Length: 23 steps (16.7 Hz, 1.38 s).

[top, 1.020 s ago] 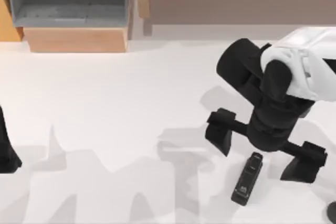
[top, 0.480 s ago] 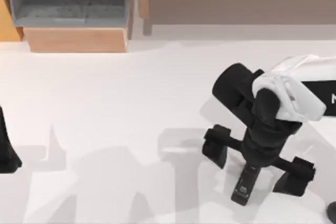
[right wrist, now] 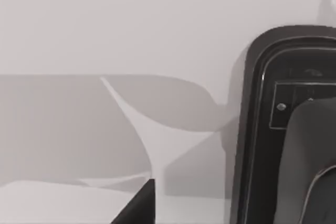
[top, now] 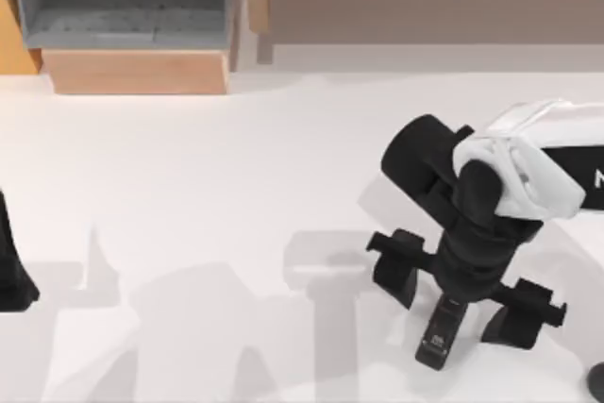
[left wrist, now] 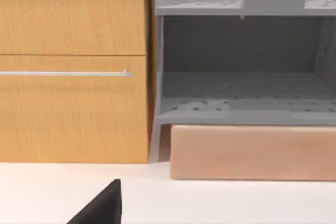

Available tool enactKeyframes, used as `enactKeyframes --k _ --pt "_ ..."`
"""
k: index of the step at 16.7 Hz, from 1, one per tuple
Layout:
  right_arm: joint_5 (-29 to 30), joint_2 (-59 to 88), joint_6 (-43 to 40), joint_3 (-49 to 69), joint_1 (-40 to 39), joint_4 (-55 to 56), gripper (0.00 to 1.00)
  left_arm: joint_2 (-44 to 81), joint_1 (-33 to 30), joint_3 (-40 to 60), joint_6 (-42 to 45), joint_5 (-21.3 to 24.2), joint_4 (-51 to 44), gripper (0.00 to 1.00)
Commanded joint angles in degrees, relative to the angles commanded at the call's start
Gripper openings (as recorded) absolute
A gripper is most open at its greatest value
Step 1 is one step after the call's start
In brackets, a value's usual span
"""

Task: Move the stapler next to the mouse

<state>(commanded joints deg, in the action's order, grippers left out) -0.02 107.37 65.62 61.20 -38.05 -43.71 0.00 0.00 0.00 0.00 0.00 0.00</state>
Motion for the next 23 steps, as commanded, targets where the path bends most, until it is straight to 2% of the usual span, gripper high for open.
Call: enactKeyframes --k 8,18,23 --pt "0.0 0.0 0.0 0.0 0.0 0.0 0.02 0.0 0.0 0.0 0.0 0.0 0.0 1.0" --pt "0.0 -0.2 0.0 0.2 0.1 -0.2 0.0 0.0 0.0 0.0 0.0 0.0 0.0 1.0" --pt "0.0 -2.7 0.0 2.9 0.1 -6.1 0.0 0.0 0.0 0.0 0.0 0.0 0.0 1.0"
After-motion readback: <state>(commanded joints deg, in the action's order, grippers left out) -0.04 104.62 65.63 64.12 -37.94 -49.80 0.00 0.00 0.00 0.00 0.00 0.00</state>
